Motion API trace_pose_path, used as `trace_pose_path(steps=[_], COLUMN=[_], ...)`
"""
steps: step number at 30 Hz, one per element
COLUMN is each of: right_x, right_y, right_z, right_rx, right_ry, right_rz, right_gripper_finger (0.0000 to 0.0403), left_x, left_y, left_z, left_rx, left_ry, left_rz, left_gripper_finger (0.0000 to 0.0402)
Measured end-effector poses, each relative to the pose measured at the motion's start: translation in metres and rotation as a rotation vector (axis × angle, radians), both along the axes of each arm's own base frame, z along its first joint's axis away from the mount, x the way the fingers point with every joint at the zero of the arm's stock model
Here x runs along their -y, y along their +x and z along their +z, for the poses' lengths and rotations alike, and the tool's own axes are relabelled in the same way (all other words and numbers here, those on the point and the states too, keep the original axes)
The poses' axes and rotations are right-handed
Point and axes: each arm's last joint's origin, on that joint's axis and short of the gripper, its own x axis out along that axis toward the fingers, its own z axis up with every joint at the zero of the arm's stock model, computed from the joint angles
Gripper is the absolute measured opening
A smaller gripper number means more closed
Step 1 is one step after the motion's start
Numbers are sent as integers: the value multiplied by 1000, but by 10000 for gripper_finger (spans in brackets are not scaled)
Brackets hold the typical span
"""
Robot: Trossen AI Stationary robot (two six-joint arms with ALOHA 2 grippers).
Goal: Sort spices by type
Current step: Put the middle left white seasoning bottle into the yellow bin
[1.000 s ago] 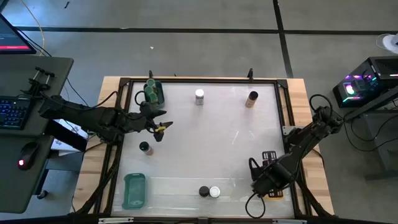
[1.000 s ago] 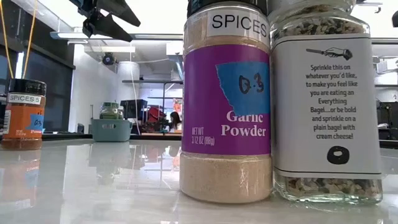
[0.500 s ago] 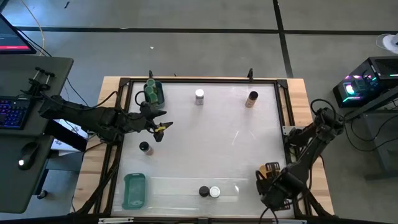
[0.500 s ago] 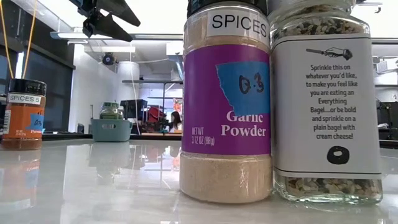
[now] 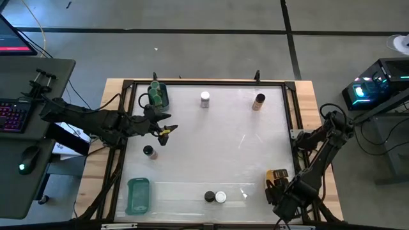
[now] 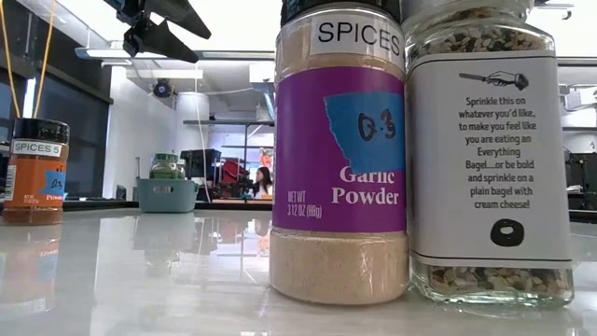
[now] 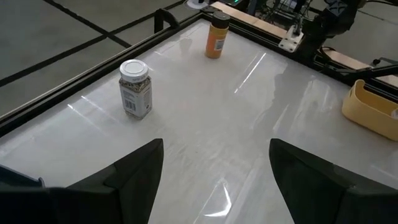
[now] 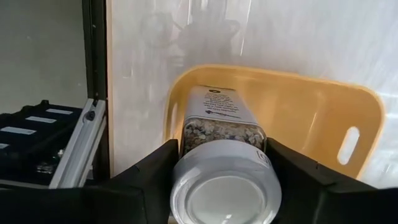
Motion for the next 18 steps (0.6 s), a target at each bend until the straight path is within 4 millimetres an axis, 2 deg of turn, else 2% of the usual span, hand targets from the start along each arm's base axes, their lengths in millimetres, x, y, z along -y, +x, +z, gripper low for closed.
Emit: trace_pose_path(steps=[18], right_x=[-1], right_y=[0], right_z=[0], right_rx=[-6], right_ry=[19], right_rz=[-23], right_gripper_finger=[234], left_x=[0], left_y=[0], left_z=[0], left_rx=[0], left_ry=[-1], left_rz=[0], left_gripper_finger=[278])
